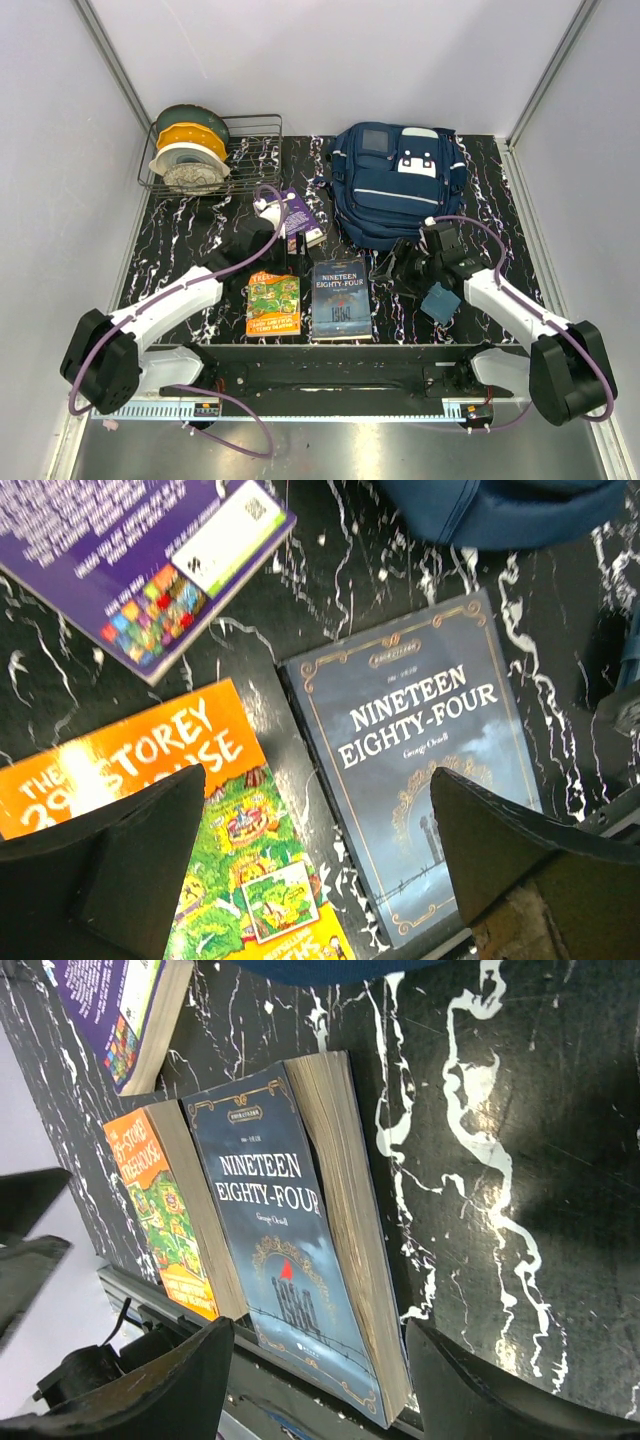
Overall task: Pack the student bag
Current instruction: Pick up the book from the center of the board.
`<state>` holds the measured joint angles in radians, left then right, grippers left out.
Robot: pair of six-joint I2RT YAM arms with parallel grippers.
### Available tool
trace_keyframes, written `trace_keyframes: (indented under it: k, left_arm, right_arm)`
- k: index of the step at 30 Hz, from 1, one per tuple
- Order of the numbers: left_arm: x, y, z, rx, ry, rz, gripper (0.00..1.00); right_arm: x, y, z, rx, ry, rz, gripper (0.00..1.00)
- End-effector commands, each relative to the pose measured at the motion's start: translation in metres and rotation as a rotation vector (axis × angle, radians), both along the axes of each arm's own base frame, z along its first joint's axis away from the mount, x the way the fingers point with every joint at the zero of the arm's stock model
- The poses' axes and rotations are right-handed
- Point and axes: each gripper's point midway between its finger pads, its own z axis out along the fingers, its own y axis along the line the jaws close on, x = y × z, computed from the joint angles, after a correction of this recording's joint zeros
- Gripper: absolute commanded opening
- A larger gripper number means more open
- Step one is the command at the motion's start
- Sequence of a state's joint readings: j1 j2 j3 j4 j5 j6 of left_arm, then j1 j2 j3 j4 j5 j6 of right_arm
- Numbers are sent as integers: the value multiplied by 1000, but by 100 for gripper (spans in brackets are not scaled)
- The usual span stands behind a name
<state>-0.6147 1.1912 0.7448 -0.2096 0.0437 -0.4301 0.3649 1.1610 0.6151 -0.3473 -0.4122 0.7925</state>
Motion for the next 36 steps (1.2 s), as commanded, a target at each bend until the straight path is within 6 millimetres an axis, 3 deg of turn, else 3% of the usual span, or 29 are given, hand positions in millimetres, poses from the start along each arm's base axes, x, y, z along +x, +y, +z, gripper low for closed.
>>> trace_keyframes:
  k: [1,5,11,20,25,32,36]
  left_arm:
    - [-13,-7,-6,-86,71,12,99]
    - [-25,-16,-21,-109,155,-35,98]
    - [-28,-44,-17,-191,189,-147,93]
    - [-37,-55,-53,-163,323,-159,88]
    - [-33,-70,-61,-167,342,-182,85]
    - [-33,-78,-82,-168,402,-197,83]
    - [-30,-82,-82,-183,397,-201,81]
  right_arm:
    - [15,8,4,26,-51,-22,75]
    - [15,12,-4,20,-22,-5,74]
    - [19,19,-7,26,-5,8,74]
    - [20,36,-17,49,22,32,72]
    - [25,35,-29,4,54,2,66]
    - [24,35,-48,-45,100,5,63]
    - [21,35,-59,-71,125,3,61]
